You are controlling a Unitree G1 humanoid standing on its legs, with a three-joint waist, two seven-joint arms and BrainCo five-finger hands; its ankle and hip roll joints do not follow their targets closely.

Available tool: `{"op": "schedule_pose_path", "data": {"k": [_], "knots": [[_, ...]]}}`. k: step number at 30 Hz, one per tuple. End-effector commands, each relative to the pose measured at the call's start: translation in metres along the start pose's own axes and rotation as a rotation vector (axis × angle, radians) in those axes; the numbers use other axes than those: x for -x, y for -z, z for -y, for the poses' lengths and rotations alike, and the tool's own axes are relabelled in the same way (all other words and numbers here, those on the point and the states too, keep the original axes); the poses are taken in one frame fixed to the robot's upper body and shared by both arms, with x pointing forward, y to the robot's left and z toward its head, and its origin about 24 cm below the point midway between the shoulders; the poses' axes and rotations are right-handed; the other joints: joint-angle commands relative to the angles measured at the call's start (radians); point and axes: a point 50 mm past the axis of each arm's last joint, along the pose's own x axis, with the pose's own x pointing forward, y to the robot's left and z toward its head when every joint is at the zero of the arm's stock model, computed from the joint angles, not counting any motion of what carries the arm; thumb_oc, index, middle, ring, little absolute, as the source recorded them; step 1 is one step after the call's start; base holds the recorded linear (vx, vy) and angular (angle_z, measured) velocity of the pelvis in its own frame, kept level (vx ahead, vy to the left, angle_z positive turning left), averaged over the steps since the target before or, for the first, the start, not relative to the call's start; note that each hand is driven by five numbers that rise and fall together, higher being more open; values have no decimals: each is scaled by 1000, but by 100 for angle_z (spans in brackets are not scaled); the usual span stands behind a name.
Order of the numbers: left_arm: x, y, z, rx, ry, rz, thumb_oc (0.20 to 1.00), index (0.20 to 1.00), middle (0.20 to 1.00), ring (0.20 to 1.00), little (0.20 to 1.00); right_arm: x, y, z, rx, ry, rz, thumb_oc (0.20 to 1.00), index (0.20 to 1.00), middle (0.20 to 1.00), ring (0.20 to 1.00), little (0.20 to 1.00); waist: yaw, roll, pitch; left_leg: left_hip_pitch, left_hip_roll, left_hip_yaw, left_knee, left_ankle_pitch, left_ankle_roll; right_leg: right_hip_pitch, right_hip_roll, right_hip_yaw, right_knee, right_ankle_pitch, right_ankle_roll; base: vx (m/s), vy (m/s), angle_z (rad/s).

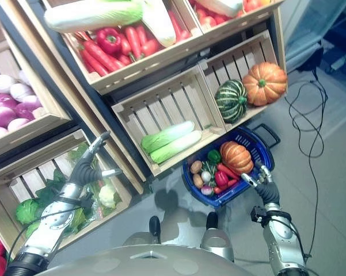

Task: Pick up fruits and vegetables into the basket

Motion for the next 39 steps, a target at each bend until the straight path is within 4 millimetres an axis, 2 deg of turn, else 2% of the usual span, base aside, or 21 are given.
{"op": "schedule_pose_path", "data": {"k": [1, 3, 6, 12, 20, 24, 29, 39], "knots": [[-35, -30, -23, -112, -136, 211, 1000, 1000, 1000, 1000, 1000, -21, -59, -2, -2, 64, 295, 1000, 1000, 1000, 1000, 1000, -25, -22, 72, -95, -4, -20, 68, -59, 34, -104, -61, 18, 204, -119, 51, -197, -24, -6], [-54, -44, -23, -160, -195, 283, 1000, 1000, 1000, 1000, 1000, -31, -78, -10, -4, 88, 370, 1000, 1000, 1000, 1000, 1000, -33, -14, 116, -142, -3, -27, 90, -50, 29, -158, -54, 25, 240, -127, 44, -172, -56, -5], [-76, -61, -25, -202, -270, 352, 1000, 1000, 1000, 1000, 1000, -40, -96, -23, -16, 99, 423, 1000, 1000, 1000, 1000, 1000, -42, -11, 170, -209, -1, -31, 120, -38, 28, -240, -46, 35, 302, -139, 37, -142, -64, -5], [-109, -85, -29, -331, -360, 431, 1000, 1000, 1000, 1000, 1000, -50, -110, -44, -39, 56, 451, 1000, 1000, 1000, 1000, 1000, -65, -8, 236, -330, -2, -35, 197, -28, 26, -376, -28, 54, 421, -163, 21, -67, -56, -4], [-139, -107, -49, -420, -512, 428, 1000, 1000, 1000, 1000, 1000, -54, -130, -54, 24, 16, 508, 1000, 1000, 1000, 1000, 1000, -107, -7, 296, -443, 5, 4, 290, -37, 29, -517, -8, 76, 545, -190, 10, -8, 6, -1], [-150, -108, -59, -458, -572, 397, 1000, 1000, 1000, 1000, 1000, -55, -135, -55, 59, -2, 513, 1000, 1000, 1000, 1000, 1000, -127, -4, 313, -480, 7, 20, 320, -43, 27, -561, -3, 88, 584, -205, 6, 12, 59, -9], [-162, -112, -82, -525, -662, 346, 1000, 1000, 1000, 1000, 1000, -56, -140, -58, 84, -40, 509, 1000, 1000, 1000, 1000, 1000, -152, 2, 336, -538, 4, 31, 365, -47, 28, -622, 11, 103, 624, -213, -7, 8, 68, -6], [-173, -87, -110, -425, -782, 133, 1000, 1000, 1000, 1000, 1000, -54, -138, -62, 162, -121, 461, 1000, 1000, 1000, 1000, 1000, -200, -1, 338, -619, 7, 58, 420, -55, 28, -717, 28, 133, 669, -218, -27, 22, 76, -9]]}}
